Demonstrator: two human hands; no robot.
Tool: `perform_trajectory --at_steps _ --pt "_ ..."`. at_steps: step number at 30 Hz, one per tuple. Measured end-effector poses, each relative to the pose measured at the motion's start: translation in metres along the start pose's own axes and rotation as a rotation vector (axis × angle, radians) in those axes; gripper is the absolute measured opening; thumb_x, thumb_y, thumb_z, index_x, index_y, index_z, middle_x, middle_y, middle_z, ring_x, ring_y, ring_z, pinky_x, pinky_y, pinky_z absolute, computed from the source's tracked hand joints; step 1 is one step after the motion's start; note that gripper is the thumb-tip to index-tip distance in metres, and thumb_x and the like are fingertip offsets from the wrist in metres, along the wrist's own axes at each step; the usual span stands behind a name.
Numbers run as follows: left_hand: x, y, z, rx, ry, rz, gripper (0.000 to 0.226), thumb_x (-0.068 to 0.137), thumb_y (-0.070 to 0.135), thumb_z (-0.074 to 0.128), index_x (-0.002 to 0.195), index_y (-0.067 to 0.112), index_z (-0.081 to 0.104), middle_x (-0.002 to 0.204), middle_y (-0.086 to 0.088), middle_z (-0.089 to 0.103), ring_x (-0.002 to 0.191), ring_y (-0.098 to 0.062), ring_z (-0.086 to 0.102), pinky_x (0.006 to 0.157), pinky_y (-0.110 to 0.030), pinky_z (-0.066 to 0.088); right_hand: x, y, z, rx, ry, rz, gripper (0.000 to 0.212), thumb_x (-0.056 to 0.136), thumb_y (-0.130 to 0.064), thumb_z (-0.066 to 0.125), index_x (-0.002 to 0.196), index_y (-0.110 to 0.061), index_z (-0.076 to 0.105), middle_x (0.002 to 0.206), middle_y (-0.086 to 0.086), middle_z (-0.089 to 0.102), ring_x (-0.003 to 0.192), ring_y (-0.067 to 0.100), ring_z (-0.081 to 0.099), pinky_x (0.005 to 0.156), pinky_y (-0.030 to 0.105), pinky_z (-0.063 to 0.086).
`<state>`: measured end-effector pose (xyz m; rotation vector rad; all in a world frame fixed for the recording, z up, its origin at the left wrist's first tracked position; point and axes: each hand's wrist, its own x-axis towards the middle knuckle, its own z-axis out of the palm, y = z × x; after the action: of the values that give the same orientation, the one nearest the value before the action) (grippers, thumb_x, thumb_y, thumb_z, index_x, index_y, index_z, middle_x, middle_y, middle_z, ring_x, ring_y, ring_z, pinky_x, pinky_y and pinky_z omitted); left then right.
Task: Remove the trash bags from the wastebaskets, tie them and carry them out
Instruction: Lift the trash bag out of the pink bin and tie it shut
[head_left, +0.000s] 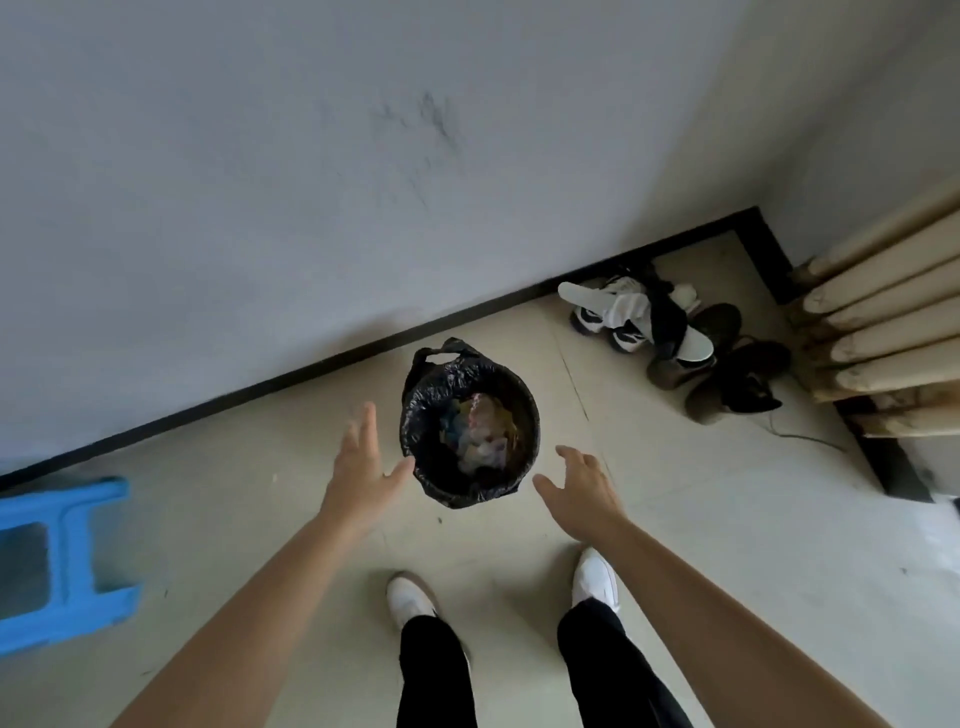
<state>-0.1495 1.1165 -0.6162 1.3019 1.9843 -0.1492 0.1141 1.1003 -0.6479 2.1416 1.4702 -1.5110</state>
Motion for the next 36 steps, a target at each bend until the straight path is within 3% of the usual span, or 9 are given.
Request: perform_trajectory --at_steps 5,10,14,17,20,25,30,33,36 --pt "0.141 -0.048 0.106 -0.007 -0.047 -0.031 0.088 0.097 0.043 0.055 0.158 0.024 -0.007 0.167 -0.009 -0.001 0.153 -0.028 0.007 0.119 -0.048 0.02 0.121 0.036 0.126 0.344 -0.037 0.291 0.079 0.095 -0.049 0.056 0.157 -0.016 0.018 0.159 0.01 0.027 0.142 0.031 0.035 0.103 0.04 0.04" --pt "0.196 -0.085 0.18 -0.062 0.036 0.029 0.086 0.099 0.043 0.052 0.158 0.02 -0.006 0.166 -0.013 -0.003 0.153 -0.027 0.002 0.119 -0.044 0.018 0.189 0.053 0.221 0.517 -0.033 0.398 0.09 0.09 -0.061 0.056 0.158 -0.018 0.016 0.159 0.007 0.025 0.144 0.031 0.032 0.112 0.047 0.034" --pt "0.224 -0.102 0.194 -0.162 0.217 0.052 0.097 0.094 0.045 0.061 0.158 0.02 -0.008 0.166 -0.014 -0.009 0.153 -0.028 -0.005 0.12 -0.047 0.012 0.218 0.065 0.233 0.438 0.14 0.244 0.055 0.094 -0.041 0.05 0.142 -0.018 0.037 0.144 0.004 0.035 0.134 0.031 0.039 0.096 0.044 0.042" --pt "0.247 -0.108 0.187 -0.209 0.284 0.021 0.109 0.087 0.047 0.07 0.157 0.022 -0.01 0.165 -0.015 -0.015 0.152 -0.034 -0.009 0.12 -0.049 0.011 0.241 0.081 0.207 0.23 0.163 0.175 0.067 0.096 -0.04 0.044 0.157 -0.029 0.017 0.167 0.006 0.004 0.151 0.033 0.013 0.115 0.053 0.028" --pt "0.262 -0.114 0.18 -0.349 0.273 -0.082 0.113 0.084 0.055 0.07 0.158 0.023 -0.009 0.166 -0.011 -0.014 0.153 -0.03 -0.007 0.121 -0.041 0.009 0.259 0.084 0.179 0.006 0.183 0.071 0.073 0.097 -0.039 0.048 0.158 -0.039 0.007 0.168 0.007 -0.002 0.152 0.034 0.01 0.119 0.051 0.021" --pt "0.258 -0.136 0.191 -0.528 0.049 -0.299 0.097 0.09 0.073 0.041 0.158 0.024 -0.007 0.167 -0.001 0.009 0.152 -0.026 0.017 0.121 -0.042 0.017 0.273 0.079 0.163 0.217 0.007 0.139 0.103 0.079 -0.078 0.057 0.159 -0.037 0.008 0.166 -0.001 0.017 0.152 0.025 0.019 0.121 0.047 0.023" --pt "0.223 -0.182 0.214 -0.49 0.237 -0.402 0.09 0.088 0.079 0.014 0.156 0.019 0.023 0.159 -0.005 0.034 0.147 -0.027 0.03 0.121 -0.05 0.017 0.27 0.093 0.192 0.667 -0.275 0.342 0.12 0.048 -0.102 0.054 0.151 -0.045 0.031 0.155 -0.013 0.041 0.143 0.019 0.039 0.117 0.054 0.03" --pt "0.204 -0.207 0.231 -0.618 0.093 -0.551 0.106 0.075 0.092 0.019 0.154 0.022 0.023 0.158 -0.004 0.034 0.144 -0.029 0.035 0.118 -0.045 0.025 0.263 0.091 0.209 0.751 -0.096 0.354 0.09 0.06 -0.089 0.065 0.127 -0.028 0.062 0.123 -0.005 0.068 0.114 0.018 0.064 0.103 0.042 0.049" --pt "0.191 -0.207 0.243 -0.706 -0.043 -0.472 0.083 0.088 0.078 0.038 0.146 0.019 0.04 0.138 0.001 0.053 0.128 -0.023 0.051 0.107 -0.037 0.04 0.261 0.084 0.216 0.742 0.154 0.264 0.038 0.087 -0.056 0.064 0.103 -0.022 0.065 0.098 -0.001 0.071 0.094 0.019 0.068 0.088 0.037 0.057"
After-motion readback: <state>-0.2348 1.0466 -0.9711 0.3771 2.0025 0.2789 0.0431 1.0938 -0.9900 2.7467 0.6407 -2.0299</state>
